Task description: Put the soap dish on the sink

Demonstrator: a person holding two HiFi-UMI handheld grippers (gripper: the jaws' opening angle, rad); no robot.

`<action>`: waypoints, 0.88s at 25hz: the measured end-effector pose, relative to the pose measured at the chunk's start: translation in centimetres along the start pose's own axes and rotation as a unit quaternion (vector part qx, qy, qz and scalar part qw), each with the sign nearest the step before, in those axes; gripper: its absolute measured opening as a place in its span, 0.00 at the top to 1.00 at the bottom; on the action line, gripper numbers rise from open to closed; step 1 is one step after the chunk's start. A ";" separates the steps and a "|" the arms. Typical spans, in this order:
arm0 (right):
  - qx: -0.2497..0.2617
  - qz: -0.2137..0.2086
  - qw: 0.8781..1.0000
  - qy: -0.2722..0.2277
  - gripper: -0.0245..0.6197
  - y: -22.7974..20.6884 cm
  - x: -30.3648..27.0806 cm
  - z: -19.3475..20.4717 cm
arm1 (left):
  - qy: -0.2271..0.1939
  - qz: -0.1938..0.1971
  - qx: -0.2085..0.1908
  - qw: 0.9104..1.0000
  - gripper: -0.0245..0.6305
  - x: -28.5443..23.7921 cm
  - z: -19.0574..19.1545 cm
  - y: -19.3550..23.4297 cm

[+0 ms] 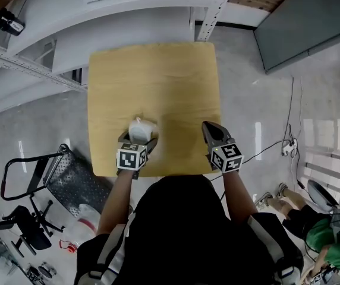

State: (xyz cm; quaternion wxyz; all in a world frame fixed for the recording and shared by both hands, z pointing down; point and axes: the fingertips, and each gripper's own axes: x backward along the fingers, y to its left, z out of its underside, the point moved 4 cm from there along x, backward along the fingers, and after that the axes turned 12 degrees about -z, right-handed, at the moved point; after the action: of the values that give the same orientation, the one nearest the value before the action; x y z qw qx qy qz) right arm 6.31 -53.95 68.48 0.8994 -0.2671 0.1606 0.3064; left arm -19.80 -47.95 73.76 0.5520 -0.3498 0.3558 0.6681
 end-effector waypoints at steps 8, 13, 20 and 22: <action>-0.009 0.006 1.000 0.017 0.95 -0.1 -0.5 0.3 | 0.038 -0.008 -0.054 0.998 0.25 -1.3 0.5 -0.9; 0.001 0.008 1.000 0.024 0.95 -0.1 -0.1 0.6 | 0.041 -0.017 -0.113 0.993 0.25 -2.3 0.9 -1.3; 0.017 0.003 0.999 0.033 0.95 0.6 0.0 0.9 | 0.062 -0.011 -0.140 0.988 0.25 -3.1 1.4 -1.9; 0.019 0.000 0.999 0.030 0.95 0.8 0.0 0.8 | 0.067 -0.008 -0.145 0.987 0.25 -3.2 1.5 -2.1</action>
State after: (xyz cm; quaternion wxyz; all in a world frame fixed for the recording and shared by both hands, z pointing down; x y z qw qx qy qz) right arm 5.87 -52.91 68.84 0.8991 -0.2587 0.1936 0.2953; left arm -17.42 -47.91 77.08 0.4758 -0.4728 0.2881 0.6834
